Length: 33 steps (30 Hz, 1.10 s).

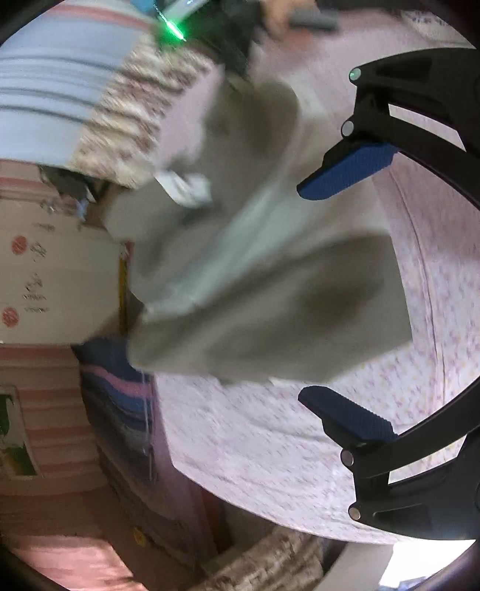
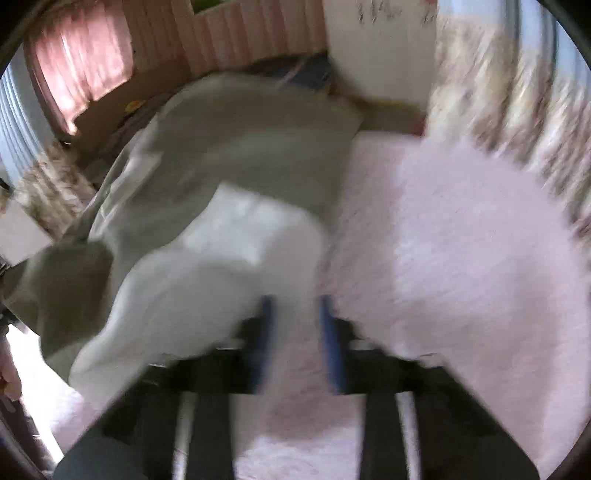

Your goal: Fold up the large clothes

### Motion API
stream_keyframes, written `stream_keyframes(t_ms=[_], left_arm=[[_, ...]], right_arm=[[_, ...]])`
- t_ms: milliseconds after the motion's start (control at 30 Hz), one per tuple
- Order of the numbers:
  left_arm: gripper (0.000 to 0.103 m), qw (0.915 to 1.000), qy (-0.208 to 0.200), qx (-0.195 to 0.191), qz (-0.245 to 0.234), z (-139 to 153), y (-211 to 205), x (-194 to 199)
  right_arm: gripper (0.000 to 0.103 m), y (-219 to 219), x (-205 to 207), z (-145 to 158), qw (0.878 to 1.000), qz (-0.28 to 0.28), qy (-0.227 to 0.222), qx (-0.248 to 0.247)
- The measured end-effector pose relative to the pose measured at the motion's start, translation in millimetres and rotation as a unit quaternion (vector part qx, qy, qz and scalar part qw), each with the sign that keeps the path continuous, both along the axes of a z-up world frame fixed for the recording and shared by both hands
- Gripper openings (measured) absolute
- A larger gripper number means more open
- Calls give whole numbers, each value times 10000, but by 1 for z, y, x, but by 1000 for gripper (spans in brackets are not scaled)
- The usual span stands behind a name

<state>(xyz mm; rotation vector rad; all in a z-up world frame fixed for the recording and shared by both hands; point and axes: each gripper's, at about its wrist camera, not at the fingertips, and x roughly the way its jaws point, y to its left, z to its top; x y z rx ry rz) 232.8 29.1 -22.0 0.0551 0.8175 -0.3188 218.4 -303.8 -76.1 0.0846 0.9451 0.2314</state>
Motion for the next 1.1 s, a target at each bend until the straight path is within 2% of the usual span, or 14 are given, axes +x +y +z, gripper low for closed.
stream_keyframes(t_ms=[133,233,433,533,567,633,667,700,800,833,867,933,1033,1100], left_arm=[[100,9982,203,-451,-349,6,-14,8],[100,9972,400,-500,-378,-5,-25,14],[100,9877,679,-1338,-445,-11,-24,19],[100,9899,798,-1099,-405,-21,-36,29],[96,9896,901,-1043,-413,-28,-40,37],[81,9882,1094,-999,-395,-43,-44,49],[65,9859,1188,-1079,-475,-48,-45,54],[53,9842,1257,-1129,-537,-52,-46,57],[24,9845,1156,-1134,-674,-40,-51,56],[23,9865,955,-1118,-717,-28,-52,51],[22,9887,712,-1067,-774,-15,-52,45],[21,9926,221,-921,-763,11,-50,26],[20,9946,-148,-878,-535,26,-28,4],[21,9957,-145,-873,-271,17,1,-8]], right_arm=[[2,19,0,3,9997,199,-161,7],[2,31,-1,9,9988,322,-262,-245],[2,51,-4,8,9957,586,-417,-576],[2,50,-6,9,9952,625,-424,-628],[2,51,-7,9,9949,633,-435,-653],[2,54,-8,9,9941,646,-465,-738],[2,55,-8,10,9938,621,-494,-773],[2,54,-8,11,9936,610,-521,-790],[4,44,-8,22,9946,389,-705,-652],[14,39,-9,27,9949,242,-833,-510],[33,33,-12,36,9941,87,-1028,-344],[45,33,-13,49,9921,27,-1234,-245],[45,52,-8,62,9895,181,-1341,-509],[45,72,-5,63,9881,437,-1336,-619]])
